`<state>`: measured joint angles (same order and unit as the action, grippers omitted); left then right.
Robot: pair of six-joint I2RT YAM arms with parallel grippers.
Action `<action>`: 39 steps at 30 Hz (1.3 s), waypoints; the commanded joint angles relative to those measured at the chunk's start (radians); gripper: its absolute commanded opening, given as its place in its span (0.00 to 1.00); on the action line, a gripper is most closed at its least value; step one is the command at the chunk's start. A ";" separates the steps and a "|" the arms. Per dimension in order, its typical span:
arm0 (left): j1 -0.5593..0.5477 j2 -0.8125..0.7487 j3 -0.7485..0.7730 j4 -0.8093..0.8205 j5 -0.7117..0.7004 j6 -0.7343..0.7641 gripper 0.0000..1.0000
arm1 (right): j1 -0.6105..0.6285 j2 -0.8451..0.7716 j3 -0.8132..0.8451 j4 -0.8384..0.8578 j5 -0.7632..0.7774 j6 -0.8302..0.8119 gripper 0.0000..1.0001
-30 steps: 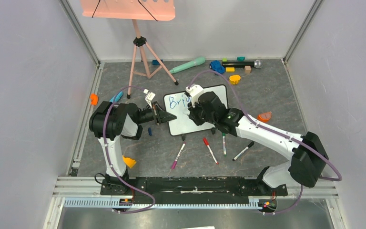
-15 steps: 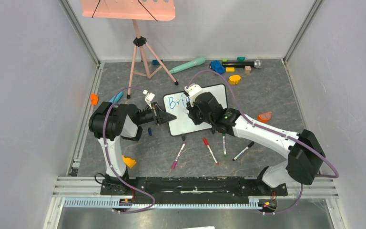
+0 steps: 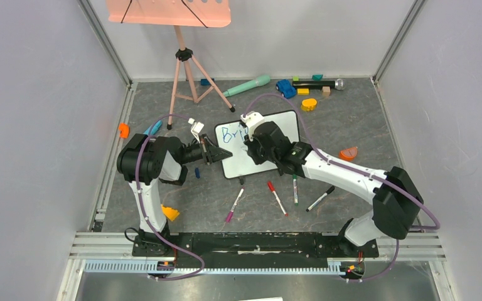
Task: Write a sentence on the whiteboard
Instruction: Pick up the sentence from the whiteboard.
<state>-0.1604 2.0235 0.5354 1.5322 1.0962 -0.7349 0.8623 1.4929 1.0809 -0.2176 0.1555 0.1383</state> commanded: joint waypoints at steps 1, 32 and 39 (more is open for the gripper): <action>0.002 0.061 -0.022 0.025 -0.114 0.156 0.03 | 0.007 0.019 0.068 0.046 0.005 -0.002 0.00; 0.002 0.066 -0.014 0.025 -0.099 0.150 0.03 | 0.006 0.054 0.057 0.011 0.052 0.005 0.00; 0.002 0.067 -0.013 0.025 -0.095 0.152 0.03 | 0.007 0.040 0.024 0.013 0.025 0.022 0.00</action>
<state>-0.1604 2.0243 0.5377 1.5326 1.0992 -0.7353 0.8680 1.5486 1.1236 -0.2146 0.1810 0.1417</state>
